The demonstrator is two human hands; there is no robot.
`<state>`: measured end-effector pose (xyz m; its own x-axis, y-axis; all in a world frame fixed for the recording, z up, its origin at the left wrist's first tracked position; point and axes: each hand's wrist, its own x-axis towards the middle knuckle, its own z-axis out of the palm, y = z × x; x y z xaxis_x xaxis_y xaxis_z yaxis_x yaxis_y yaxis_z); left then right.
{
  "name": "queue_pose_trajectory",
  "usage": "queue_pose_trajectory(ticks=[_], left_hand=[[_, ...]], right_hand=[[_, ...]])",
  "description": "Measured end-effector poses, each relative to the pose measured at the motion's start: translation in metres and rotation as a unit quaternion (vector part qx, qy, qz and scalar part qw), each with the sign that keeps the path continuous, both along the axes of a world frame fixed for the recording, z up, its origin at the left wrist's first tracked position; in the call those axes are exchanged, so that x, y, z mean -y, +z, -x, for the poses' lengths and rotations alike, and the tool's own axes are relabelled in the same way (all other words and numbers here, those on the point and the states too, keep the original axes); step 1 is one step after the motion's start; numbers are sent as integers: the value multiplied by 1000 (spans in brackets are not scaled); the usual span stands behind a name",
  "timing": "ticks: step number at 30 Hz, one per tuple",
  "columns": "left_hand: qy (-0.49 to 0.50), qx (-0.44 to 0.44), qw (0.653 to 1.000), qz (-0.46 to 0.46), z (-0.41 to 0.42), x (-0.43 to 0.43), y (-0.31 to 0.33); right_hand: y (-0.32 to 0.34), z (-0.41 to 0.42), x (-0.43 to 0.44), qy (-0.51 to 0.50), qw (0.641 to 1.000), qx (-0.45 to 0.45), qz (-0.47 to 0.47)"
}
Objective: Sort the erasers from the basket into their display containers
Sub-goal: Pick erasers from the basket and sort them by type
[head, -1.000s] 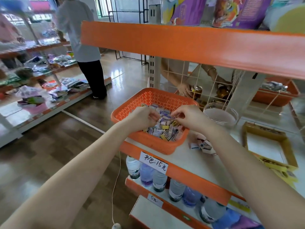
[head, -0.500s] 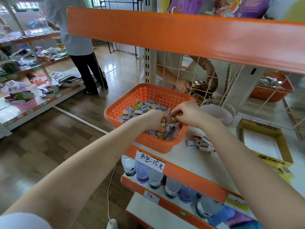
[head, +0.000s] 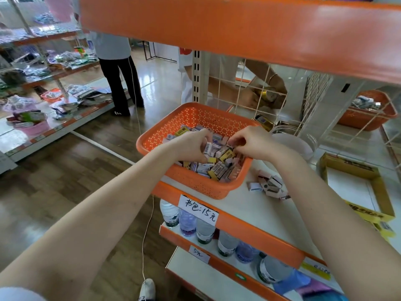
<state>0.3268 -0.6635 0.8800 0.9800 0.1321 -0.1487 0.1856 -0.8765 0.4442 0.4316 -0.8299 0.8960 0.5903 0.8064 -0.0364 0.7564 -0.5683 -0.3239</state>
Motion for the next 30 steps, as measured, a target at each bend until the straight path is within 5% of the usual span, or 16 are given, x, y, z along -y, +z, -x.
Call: queue_pose_trajectory(ticks=[10, 19, 30], left_hand=[[45, 67, 997, -12, 22, -17, 6], [76, 89, 993, 28, 27, -25, 1], [74, 101, 992, 14, 27, -24, -5]], right_hand=[[0, 11, -30, 62, 978, 5, 201], [-7, 10, -41, 46, 966, 83, 242], [-8, 12, -36, 87, 958, 73, 264]])
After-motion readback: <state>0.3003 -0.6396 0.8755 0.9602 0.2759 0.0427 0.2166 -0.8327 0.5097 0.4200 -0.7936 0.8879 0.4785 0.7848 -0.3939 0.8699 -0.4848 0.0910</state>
